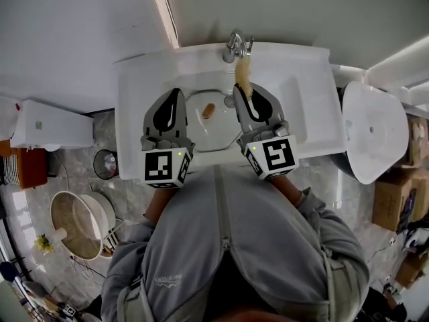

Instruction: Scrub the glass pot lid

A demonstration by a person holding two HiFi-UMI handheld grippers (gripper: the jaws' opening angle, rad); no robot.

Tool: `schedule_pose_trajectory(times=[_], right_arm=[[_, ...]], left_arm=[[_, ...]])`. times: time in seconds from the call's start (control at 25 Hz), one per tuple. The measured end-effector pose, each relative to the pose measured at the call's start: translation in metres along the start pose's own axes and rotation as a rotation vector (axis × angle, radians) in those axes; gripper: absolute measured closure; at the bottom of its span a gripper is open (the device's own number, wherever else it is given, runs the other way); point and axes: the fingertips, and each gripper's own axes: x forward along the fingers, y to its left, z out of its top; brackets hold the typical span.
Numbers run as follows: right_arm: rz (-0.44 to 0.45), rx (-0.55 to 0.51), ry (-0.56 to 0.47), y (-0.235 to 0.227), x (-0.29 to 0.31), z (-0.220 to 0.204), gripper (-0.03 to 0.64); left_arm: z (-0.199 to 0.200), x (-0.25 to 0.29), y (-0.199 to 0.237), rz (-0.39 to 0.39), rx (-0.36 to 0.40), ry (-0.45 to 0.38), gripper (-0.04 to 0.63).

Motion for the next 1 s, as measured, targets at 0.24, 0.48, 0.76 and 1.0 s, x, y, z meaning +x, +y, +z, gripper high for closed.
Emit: schedule_pose_trajectory(times=[0.24,0.48,0.76,1.0], right_arm=[[0.011,0.014,0.041,0.007,-0.007,-0.016,0.571],[0.04,-0.013,0.038,0.008,-0.009,-0.015,0.569],[0.073,-0.012,0.04,-0.001,-0.013,-0.019,0.571],[0.1,-0.015,0.042,-0.009,-0.017,-0.024,0.569]], left_arm=[[-0.015,-0.006,-0.015,-0.001,0.014,0.022,0.589],[-0.015,-0.006,-0.021,0.0,0.031,0.036,0.589],[-0.024,-0.004,-0.035,0.011,0.043,0.054,0.589],[-0.028,0.003,-0.051,0.012,0.035,0.055,0.589]])
